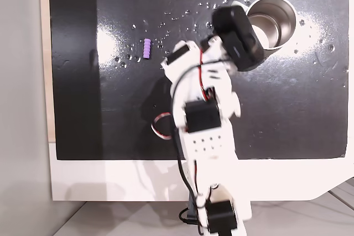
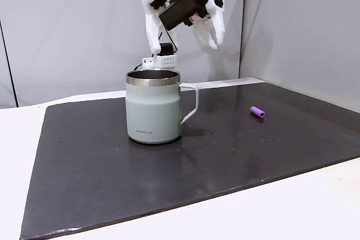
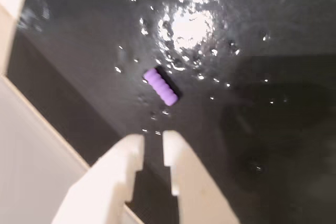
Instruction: Grasp a pengrip and put it in the cup.
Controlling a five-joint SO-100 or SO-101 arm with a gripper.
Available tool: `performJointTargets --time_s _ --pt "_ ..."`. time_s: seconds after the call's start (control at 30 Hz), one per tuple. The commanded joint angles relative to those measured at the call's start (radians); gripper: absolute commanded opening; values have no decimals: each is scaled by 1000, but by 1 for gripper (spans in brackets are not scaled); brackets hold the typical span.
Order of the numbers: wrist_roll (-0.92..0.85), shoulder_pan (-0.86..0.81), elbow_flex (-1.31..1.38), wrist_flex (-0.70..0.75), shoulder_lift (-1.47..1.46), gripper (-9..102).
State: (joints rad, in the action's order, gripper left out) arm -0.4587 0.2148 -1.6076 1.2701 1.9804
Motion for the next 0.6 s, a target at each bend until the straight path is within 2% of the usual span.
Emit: performJointTargets --time_s 0.0,0.23,0.57 --pt "-69 43 215 101 -141 3" --pt "-97 123 558 321 -459 14" --pt "-100 202 908 525 -808 19"
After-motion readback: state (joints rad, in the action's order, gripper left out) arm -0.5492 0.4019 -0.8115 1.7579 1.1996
